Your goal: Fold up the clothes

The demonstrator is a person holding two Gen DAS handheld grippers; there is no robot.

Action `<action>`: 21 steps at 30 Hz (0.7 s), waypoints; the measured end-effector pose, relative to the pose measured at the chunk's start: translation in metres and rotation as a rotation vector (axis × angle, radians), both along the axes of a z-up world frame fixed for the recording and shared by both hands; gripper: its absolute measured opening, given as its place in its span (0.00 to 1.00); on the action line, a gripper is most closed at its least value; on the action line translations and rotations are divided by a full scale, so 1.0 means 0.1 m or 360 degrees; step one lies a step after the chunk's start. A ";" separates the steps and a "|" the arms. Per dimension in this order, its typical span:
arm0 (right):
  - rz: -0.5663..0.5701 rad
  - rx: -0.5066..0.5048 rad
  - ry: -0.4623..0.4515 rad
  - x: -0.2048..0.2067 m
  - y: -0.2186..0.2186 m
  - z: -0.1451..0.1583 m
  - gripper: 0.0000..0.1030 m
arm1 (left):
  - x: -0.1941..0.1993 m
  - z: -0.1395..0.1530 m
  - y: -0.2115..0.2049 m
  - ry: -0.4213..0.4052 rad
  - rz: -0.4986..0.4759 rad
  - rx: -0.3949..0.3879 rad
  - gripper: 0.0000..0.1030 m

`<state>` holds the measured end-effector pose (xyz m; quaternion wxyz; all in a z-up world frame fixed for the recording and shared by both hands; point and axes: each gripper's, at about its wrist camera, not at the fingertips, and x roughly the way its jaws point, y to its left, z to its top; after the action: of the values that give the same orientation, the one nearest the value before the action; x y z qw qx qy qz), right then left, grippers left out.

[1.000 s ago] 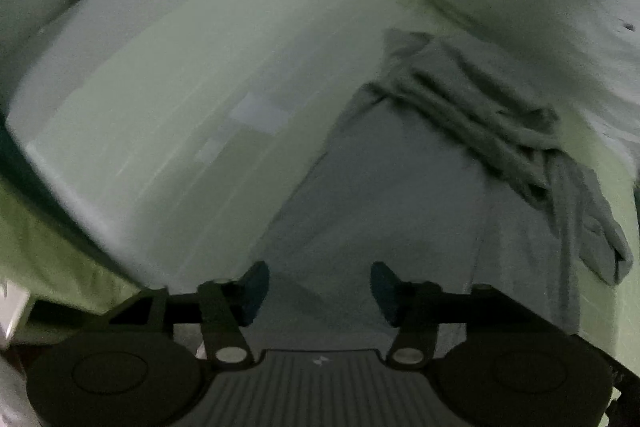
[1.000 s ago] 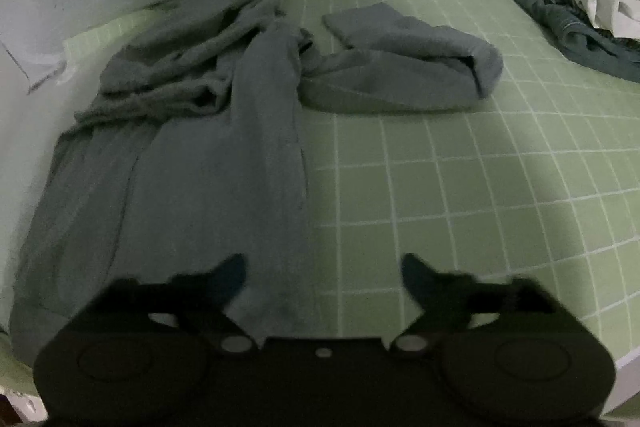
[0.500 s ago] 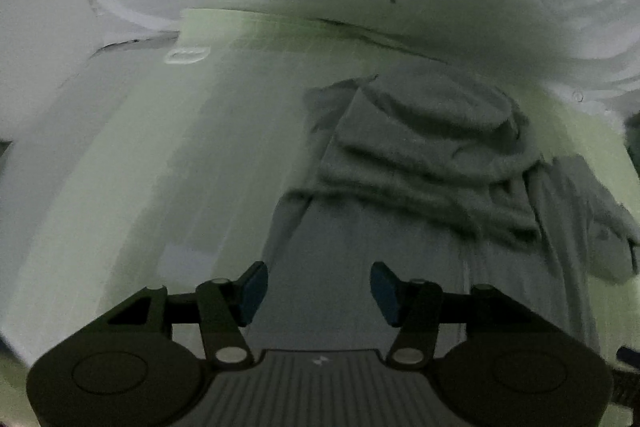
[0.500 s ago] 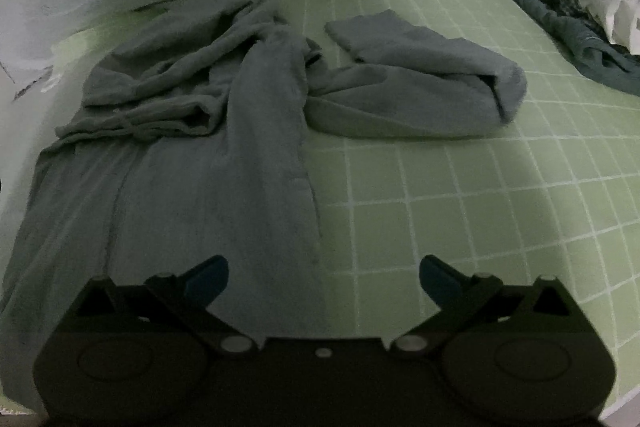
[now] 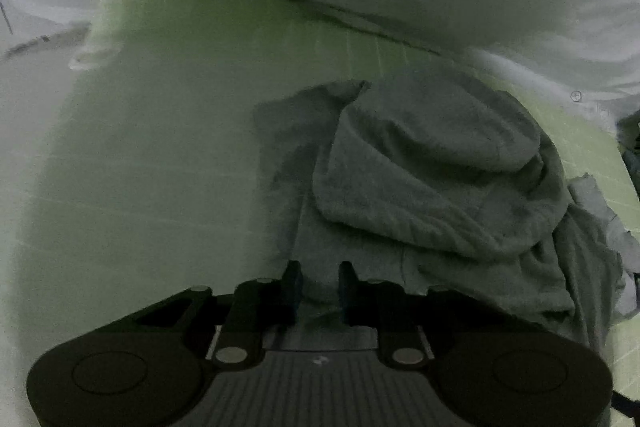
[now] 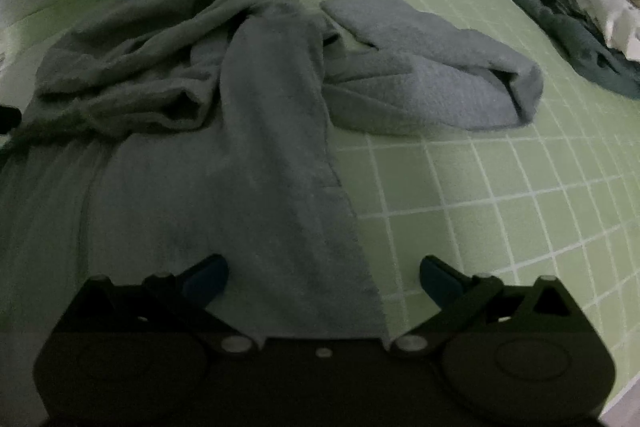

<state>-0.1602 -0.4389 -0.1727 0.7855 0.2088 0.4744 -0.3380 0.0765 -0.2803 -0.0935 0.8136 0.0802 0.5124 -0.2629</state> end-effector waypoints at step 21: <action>-0.0029 -0.0092 0.0124 0.17 0.10 0.06 1.00 | -0.04 -0.18 0.06 0.0058 0.0055 -0.0018 0.44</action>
<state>-0.1427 -0.4287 -0.1670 0.7690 0.1769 0.4929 -0.3666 0.0729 -0.2740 -0.1111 0.8089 0.0619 0.5270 -0.2531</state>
